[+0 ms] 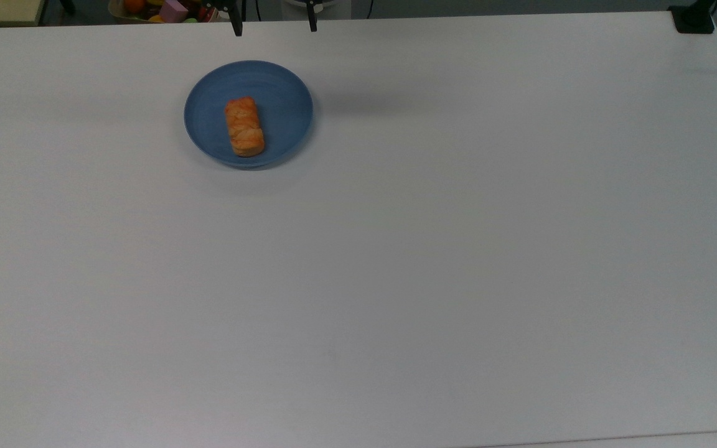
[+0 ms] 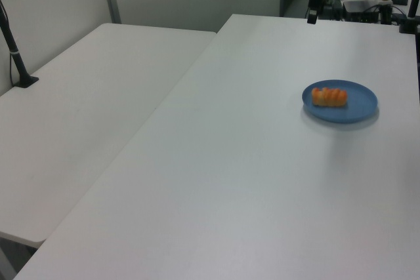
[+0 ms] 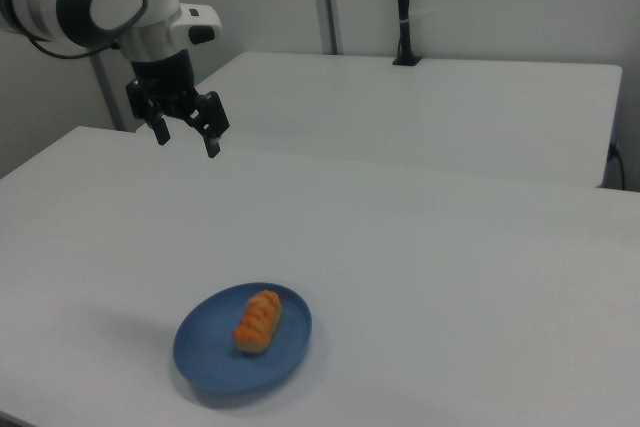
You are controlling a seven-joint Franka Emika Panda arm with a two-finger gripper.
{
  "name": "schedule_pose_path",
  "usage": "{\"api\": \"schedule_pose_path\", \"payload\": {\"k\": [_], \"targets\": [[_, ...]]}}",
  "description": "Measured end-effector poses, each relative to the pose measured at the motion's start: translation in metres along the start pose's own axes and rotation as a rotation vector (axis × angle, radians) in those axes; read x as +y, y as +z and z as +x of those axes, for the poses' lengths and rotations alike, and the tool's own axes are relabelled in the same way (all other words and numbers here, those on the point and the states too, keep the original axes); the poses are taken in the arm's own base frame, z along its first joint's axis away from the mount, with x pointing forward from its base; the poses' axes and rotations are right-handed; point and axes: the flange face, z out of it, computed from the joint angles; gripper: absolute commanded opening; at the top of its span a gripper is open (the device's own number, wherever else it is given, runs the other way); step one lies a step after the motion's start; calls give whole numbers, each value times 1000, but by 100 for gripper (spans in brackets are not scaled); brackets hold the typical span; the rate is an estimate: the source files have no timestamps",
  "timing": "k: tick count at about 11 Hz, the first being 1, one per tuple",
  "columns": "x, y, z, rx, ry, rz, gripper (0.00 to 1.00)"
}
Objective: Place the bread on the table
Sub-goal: 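Move the gripper toward the blue plate with the bread roll, then lower the open gripper over the orange bread roll on the plate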
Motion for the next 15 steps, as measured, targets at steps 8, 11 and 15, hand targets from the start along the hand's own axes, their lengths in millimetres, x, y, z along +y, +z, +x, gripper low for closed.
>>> {"api": "schedule_pose_path", "payload": {"k": [8,11,15], "targets": [[14,47,-15,-134,-66,1,100],[18,65,-30,-246,-97,-15,100],[21,92,-44,-329,-101,-17,100]]}}
